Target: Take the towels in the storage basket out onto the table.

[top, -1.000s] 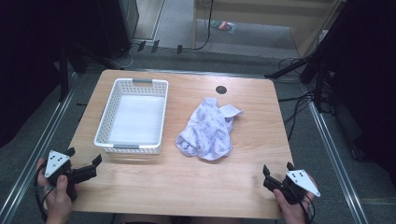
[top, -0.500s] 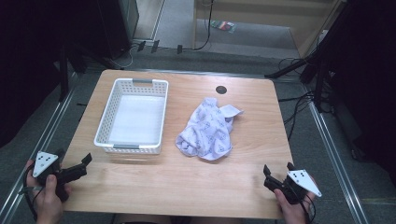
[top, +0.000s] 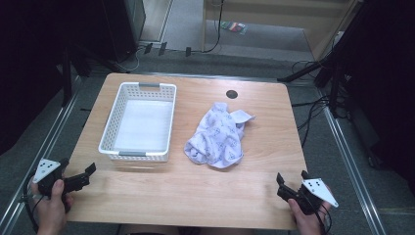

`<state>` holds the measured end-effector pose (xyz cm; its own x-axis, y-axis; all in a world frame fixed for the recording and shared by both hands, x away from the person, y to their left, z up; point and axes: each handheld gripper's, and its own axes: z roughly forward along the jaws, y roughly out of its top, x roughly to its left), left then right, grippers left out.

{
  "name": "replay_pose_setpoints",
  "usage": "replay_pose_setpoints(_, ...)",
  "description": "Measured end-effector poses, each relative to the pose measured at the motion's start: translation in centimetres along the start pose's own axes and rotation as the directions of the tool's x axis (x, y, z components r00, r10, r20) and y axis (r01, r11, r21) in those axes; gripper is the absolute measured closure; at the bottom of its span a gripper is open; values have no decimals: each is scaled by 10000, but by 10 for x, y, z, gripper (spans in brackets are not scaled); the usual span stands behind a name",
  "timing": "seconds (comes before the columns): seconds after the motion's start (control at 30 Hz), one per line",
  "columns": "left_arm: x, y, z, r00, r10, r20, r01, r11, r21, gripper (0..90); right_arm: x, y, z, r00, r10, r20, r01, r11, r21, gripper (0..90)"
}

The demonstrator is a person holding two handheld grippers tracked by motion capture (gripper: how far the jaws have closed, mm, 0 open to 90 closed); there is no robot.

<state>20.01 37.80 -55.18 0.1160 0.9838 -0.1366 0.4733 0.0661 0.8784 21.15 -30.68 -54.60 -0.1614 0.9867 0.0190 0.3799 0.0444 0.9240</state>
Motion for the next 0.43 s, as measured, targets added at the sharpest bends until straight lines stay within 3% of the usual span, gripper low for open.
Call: replay_pose_setpoints(0.43,1,1,0,10000,-10,5,10,9999,133,0,0,0,0,10000,-72,4,72,10000,-8,126)
